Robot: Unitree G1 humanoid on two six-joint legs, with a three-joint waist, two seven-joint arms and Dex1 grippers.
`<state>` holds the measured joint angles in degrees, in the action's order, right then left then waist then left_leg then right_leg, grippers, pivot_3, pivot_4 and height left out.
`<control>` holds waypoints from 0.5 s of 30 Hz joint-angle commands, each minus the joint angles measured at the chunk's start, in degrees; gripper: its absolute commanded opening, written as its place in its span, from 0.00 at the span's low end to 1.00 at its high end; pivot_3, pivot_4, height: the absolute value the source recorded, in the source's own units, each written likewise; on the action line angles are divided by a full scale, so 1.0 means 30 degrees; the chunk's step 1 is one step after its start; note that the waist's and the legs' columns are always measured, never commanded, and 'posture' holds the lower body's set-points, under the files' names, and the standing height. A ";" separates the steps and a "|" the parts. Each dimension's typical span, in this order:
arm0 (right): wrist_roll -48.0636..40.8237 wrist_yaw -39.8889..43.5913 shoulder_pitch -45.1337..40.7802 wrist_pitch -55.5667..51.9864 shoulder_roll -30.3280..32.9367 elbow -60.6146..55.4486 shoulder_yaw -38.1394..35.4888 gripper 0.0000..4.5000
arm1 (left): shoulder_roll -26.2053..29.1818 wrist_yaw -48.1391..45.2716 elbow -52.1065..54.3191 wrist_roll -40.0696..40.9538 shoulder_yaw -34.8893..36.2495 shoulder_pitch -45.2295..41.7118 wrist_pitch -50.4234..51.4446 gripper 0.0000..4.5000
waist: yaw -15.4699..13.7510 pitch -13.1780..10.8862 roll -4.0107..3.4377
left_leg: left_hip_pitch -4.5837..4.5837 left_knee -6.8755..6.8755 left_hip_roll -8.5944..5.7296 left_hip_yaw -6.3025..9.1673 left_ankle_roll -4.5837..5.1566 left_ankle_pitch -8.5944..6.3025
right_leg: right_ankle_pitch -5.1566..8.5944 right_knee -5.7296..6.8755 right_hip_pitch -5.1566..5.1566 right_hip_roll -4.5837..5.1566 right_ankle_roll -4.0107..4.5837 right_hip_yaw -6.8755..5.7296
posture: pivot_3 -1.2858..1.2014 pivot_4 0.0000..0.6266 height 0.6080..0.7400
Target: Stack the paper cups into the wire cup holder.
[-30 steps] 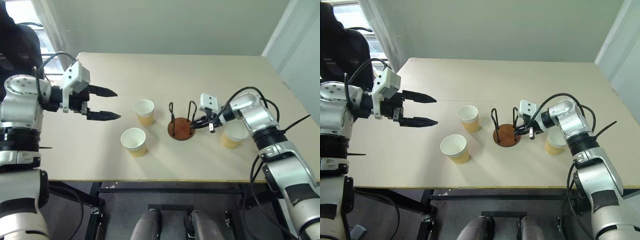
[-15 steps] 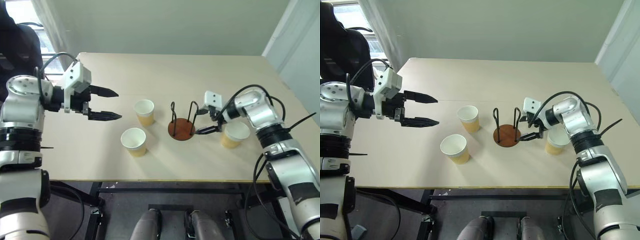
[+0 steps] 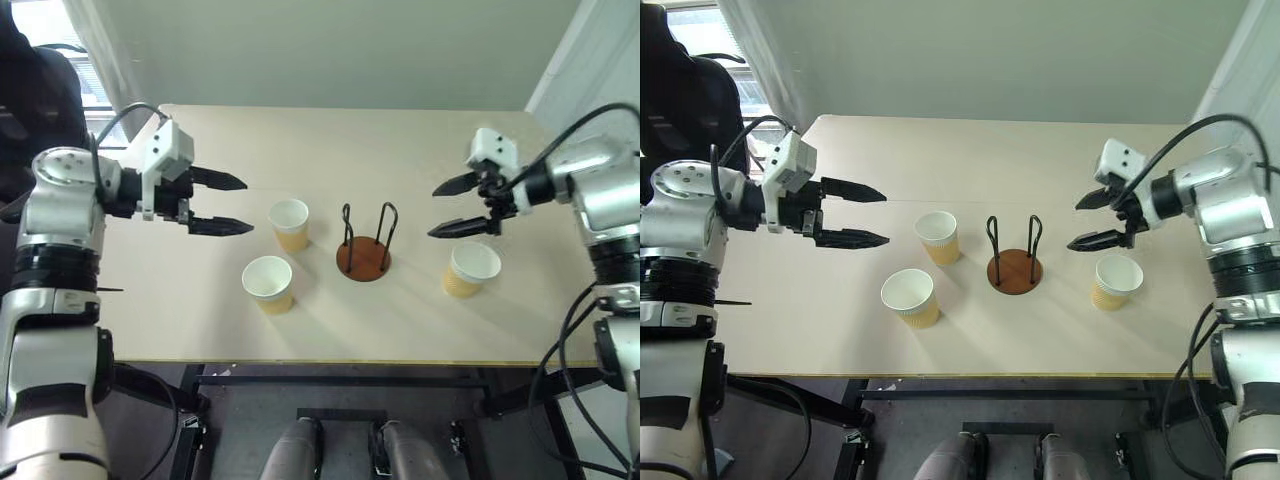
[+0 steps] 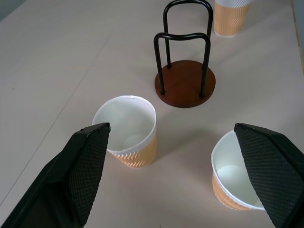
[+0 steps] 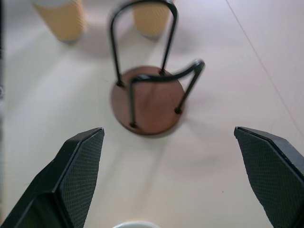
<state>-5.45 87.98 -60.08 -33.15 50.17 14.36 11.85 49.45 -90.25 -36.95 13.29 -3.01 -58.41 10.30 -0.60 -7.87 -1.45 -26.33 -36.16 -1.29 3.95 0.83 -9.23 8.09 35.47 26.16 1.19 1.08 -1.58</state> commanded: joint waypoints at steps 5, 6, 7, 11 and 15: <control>-0.0437 0.1505 0.3071 0.1043 0.4148 -0.3759 -0.0333 0.99 | -0.0349 -0.0749 -0.0457 0.1098 -0.0267 -0.1019 -0.0316 1.00 | -0.0051 0.0001 0.0002 | 0.0002 -0.0012 -0.0006 0.0000 0.0026 -0.0007 | 0.0024 -0.0011 -0.0032 0.0001 -0.0029 0.0005 | 0.52 0.24 1.00; 0.0028 0.1282 0.3436 0.1864 0.4386 -0.3760 -0.0204 0.99 | -0.0467 -0.0749 -0.0486 0.1275 -0.0249 -0.1080 -0.0316 1.00 | -0.0055 0.0001 0.0002 | 0.0001 -0.0014 -0.0010 -0.0004 0.0031 -0.0004 | 0.0022 -0.0005 -0.0033 0.0000 -0.0033 0.0005 | 0.52 0.24 1.00; 0.0479 0.0972 0.3672 0.2625 0.4504 -0.3634 -0.0064 0.99 | -0.0587 -0.0749 -0.0539 0.1357 -0.0190 -0.1118 -0.0465 1.00 | -0.0054 0.0001 0.0002 | 0.0006 -0.0017 -0.0008 -0.0003 0.0036 0.0000 | 0.0021 -0.0004 -0.0040 0.0000 -0.0040 0.0005 | 0.52 0.24 1.00; 0.1589 0.0126 0.3966 0.4337 0.4370 -0.2716 0.0317 0.99 | -0.1133 -0.0748 -0.0558 0.1728 0.0334 -0.1152 -0.0620 1.00 | -0.0001 0.0000 0.0002 | 0.0070 -0.0026 -0.0005 -0.0013 0.0053 0.0011 | -0.0008 0.0000 -0.0090 0.0001 -0.0084 0.0013 | 0.52 0.24 1.00; 0.2150 0.0136 0.4203 0.5536 0.4335 -0.2208 0.0505 0.99 | -0.1245 -0.0741 0.0069 0.2336 0.0628 -0.0891 -0.0426 1.00 | 0.0025 0.0000 0.0002 | 0.0086 -0.0033 -0.0002 -0.0019 0.0141 0.0066 | 0.0046 -0.0004 -0.0111 -0.0002 -0.0252 0.0016 | 0.52 0.24 1.00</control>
<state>0.29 88.72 -47.12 -18.02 62.78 7.83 13.75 45.01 -90.47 -38.78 18.69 -3.13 -60.31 9.16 -0.53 -7.87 -1.45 -26.10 -36.26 -1.30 3.89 1.71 -8.76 8.28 35.45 25.83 1.18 0.19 -1.53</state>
